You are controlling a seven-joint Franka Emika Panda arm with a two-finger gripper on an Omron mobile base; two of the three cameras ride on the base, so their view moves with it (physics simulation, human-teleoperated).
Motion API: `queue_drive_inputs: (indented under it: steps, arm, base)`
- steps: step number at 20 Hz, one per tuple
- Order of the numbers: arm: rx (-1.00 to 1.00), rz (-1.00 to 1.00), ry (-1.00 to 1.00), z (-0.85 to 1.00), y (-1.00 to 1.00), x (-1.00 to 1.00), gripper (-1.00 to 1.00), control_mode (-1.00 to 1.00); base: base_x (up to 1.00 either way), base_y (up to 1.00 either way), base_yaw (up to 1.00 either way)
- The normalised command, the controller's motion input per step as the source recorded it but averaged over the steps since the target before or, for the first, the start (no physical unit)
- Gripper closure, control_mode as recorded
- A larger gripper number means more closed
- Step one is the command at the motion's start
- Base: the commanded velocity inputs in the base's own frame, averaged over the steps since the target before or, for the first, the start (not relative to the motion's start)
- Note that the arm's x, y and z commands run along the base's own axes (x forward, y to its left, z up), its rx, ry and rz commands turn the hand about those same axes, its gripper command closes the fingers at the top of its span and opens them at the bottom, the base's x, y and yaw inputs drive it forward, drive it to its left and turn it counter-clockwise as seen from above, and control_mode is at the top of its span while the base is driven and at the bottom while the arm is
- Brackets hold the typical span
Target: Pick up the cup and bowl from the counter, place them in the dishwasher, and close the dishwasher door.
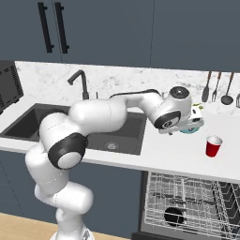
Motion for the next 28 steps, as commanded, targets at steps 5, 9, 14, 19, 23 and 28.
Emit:
queue_drive_inputs:
  steps: [5,9,14,19,23,28]
  arm:
    - [0.00,-0.14,0.05,0.00,-0.15,0.44,-1.00,-1.00]
    - [0.02,-0.06,0.02,0.00,-0.31,0.06,-1.00,-1.00]
    - [0.04,-0.04,0.00,0.00,-0.45,0.03,-1.00,-1.00]
    - [0.08,-0.05,0.00,-0.03,-0.71,0.16,-1.00,-1.00]
    - [0.10,-0.02,0.00,-0.09,-0.52,0.05,-1.00,-1.00]
    - [0.07,-0.01,0.00,-0.19,-0.37,0.16,-1.00,-1.00]
  base:
    - [0.00,0.00,0.00]
    - [0.00,0.00,0.00]
    - [0.00,0.00,0.00]
    - [0.00,0.00,0.00]
    - [0.00,0.00,0.00]
    - [0.00,0.00,0.00]
